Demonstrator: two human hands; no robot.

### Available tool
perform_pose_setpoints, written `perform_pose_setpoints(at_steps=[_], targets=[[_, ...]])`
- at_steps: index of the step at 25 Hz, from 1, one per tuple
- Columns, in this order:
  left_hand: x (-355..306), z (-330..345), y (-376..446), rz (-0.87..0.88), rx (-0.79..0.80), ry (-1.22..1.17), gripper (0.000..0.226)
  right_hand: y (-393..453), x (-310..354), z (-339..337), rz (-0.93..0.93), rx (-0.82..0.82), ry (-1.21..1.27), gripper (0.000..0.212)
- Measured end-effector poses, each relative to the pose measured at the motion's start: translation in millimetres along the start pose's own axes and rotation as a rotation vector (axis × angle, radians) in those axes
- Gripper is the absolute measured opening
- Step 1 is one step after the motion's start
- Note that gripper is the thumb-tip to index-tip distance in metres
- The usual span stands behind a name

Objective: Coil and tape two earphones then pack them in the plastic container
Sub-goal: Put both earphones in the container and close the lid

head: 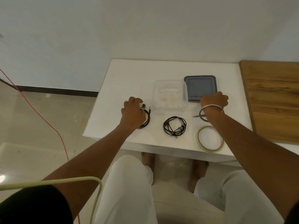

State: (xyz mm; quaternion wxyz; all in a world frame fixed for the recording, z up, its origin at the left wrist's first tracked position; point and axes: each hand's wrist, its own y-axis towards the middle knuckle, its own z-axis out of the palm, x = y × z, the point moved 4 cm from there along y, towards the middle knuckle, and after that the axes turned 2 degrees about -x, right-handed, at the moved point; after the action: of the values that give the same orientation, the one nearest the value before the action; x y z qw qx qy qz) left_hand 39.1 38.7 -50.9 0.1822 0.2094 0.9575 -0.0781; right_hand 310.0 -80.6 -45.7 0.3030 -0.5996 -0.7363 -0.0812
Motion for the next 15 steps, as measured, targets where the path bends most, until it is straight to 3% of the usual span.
perform_pose_setpoints(at_steps=[8, 12, 15], targets=[[-1, 0, -3, 0.010, 0.042, -0.016, 0.029, -18, 8, -1, -0.183, -0.027, -0.031, 0.046], [0, 4, -9, 0.056, 0.149, 0.100, 0.057, -37, 19, -2, -0.518, -0.080, 0.032, 0.044], [-1, 6, -10, 0.072, 0.126, 0.070, 0.055, -62, 24, 3, -0.847, -0.028, 0.033, 0.038]])
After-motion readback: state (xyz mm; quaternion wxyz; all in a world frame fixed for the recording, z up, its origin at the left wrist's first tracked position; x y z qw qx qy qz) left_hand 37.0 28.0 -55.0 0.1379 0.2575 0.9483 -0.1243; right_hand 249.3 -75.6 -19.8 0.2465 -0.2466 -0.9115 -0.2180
